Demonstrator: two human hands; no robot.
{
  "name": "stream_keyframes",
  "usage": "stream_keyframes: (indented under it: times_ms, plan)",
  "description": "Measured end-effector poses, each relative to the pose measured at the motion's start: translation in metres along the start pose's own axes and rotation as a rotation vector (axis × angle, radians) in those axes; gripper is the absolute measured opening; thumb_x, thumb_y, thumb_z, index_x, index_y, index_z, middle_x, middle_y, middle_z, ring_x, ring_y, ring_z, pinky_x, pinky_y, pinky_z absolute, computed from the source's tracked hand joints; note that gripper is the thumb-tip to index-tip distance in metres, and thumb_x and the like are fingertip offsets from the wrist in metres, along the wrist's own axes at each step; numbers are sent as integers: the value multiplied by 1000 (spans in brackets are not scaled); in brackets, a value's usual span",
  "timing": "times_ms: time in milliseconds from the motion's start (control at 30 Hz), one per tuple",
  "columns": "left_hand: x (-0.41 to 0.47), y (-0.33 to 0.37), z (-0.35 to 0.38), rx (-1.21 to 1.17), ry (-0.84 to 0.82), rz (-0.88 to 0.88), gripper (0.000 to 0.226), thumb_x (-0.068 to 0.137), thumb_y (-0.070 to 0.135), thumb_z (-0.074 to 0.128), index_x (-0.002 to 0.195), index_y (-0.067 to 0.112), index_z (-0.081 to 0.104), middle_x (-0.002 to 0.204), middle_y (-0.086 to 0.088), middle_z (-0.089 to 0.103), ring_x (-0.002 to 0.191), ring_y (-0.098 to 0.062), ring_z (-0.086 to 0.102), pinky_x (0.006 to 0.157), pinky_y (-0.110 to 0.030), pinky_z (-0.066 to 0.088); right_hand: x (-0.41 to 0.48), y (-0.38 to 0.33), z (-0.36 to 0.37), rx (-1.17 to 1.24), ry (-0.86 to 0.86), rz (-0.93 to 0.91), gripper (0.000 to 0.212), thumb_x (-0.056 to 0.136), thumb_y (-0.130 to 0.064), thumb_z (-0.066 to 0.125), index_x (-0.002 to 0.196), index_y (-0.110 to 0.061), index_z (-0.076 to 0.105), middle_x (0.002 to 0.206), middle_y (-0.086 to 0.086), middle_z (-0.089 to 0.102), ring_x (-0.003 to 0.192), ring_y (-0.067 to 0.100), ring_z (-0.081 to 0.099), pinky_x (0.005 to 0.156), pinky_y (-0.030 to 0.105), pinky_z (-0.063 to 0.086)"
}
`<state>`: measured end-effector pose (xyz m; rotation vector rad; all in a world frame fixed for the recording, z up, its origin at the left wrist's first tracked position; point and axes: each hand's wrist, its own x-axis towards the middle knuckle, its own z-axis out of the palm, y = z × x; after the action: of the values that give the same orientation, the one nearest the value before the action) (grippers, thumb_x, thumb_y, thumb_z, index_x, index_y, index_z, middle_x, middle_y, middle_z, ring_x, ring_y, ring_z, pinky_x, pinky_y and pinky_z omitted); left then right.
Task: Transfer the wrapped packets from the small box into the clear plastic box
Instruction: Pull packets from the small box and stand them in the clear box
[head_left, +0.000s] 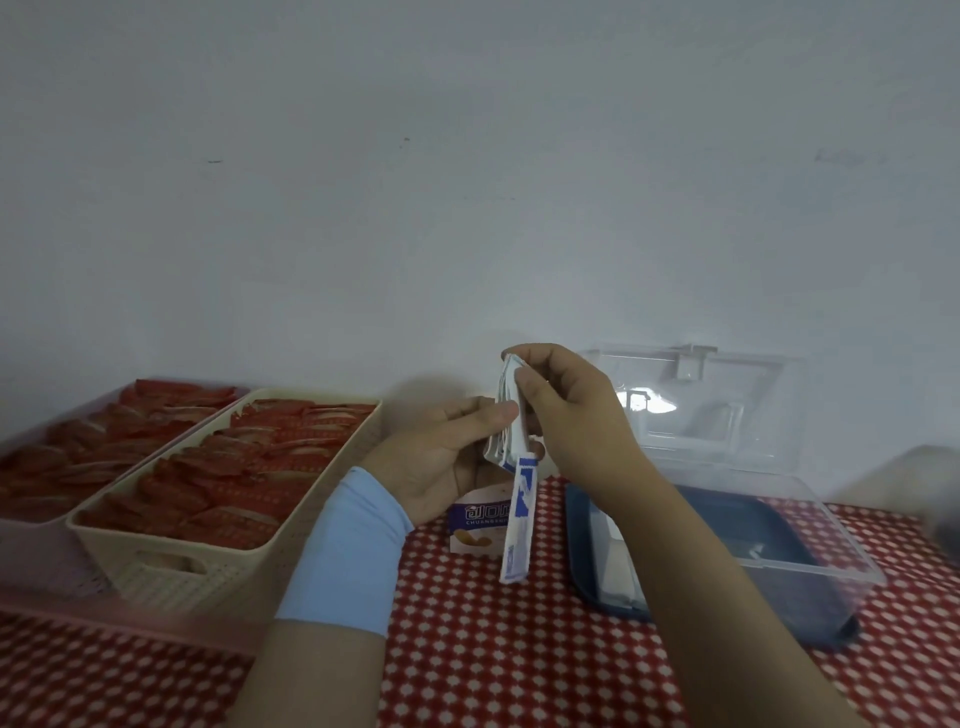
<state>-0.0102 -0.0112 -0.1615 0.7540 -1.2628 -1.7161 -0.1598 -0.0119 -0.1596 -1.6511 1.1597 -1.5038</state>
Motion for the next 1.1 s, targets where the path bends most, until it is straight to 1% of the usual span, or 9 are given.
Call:
stream_keyframes:
  times_ms: [100, 233, 400, 600, 767, 867, 967, 1033, 1100]
  plan:
    - [5, -2, -4, 3, 77, 34, 70, 76, 25, 71, 131, -15, 51, 113, -32, 64, 93, -35, 64, 90, -48, 55, 0, 0, 0, -52, -8, 101, 38, 101, -27, 56, 139, -28, 52, 103, -4, 67, 78, 6, 67, 68, 22, 54]
    - [13, -5, -13, 13, 226, 136, 48, 85, 19, 71, 119, -13, 60, 105, -24, 71, 87, -29, 70, 70, -35, 60, -2, -4, 0, 8, -99, 329, 49, 103, -36, 51, 149, -21, 41, 106, -1, 70, 81, 13, 72, 65, 27, 58]
    - [16, -7, -17, 73, 344, 173, 33, 90, 17, 70, 109, -10, 66, 97, -23, 70, 79, -21, 73, 68, -30, 59, -3, -7, -2, 119, -228, 427, 39, 102, -38, 47, 136, -20, 51, 111, 11, 70, 82, 23, 72, 68, 34, 56]
    - [15, -3, -22, 152, 360, 171, 37, 86, 21, 75, 102, -11, 63, 101, -24, 71, 81, -22, 70, 74, -33, 59, -3, -4, 0, -256, -139, 156, 39, 91, -36, 68, 128, -28, 58, 98, -10, 70, 73, 2, 69, 69, 21, 55]
    - [10, 1, -26, 206, 309, 162, 19, 90, 19, 70, 79, 7, 60, 92, -21, 66, 85, -28, 67, 71, -32, 59, -4, -3, 8, -238, -116, 63, 23, 84, -45, 75, 100, -29, 71, 94, -9, 72, 69, 6, 70, 73, 33, 61]
    - [6, 5, -28, 237, 358, 186, 20, 89, 17, 71, 79, 4, 61, 96, -24, 72, 82, -25, 70, 68, -30, 59, -8, -12, 7, -351, -79, 0, 21, 83, -50, 74, 88, -31, 71, 91, -13, 69, 64, -3, 62, 63, 18, 49]
    - [2, 12, -36, 324, 508, 254, 20, 86, 13, 75, 86, -1, 61, 87, -23, 72, 79, -27, 75, 65, -33, 61, -15, -26, 8, -400, -427, 60, 17, 87, -35, 76, 80, -19, 77, 80, -5, 75, 57, 7, 66, 61, 23, 57]
    - [-1, 16, -43, 418, 577, 283, 21, 84, 15, 79, 80, 2, 62, 84, -21, 74, 83, -34, 75, 73, -45, 62, -24, -24, 20, -536, -748, 147, 8, 89, -22, 74, 95, -22, 80, 95, -7, 77, 69, 13, 74, 73, 33, 63]
    - [-4, 18, -44, 438, 584, 283, 21, 83, 15, 79, 79, 3, 62, 83, -21, 74, 83, -36, 75, 76, -52, 61, -33, -15, 36, -703, -950, 216, 30, 91, -11, 69, 118, -25, 73, 120, -5, 71, 82, 18, 76, 75, 36, 64]
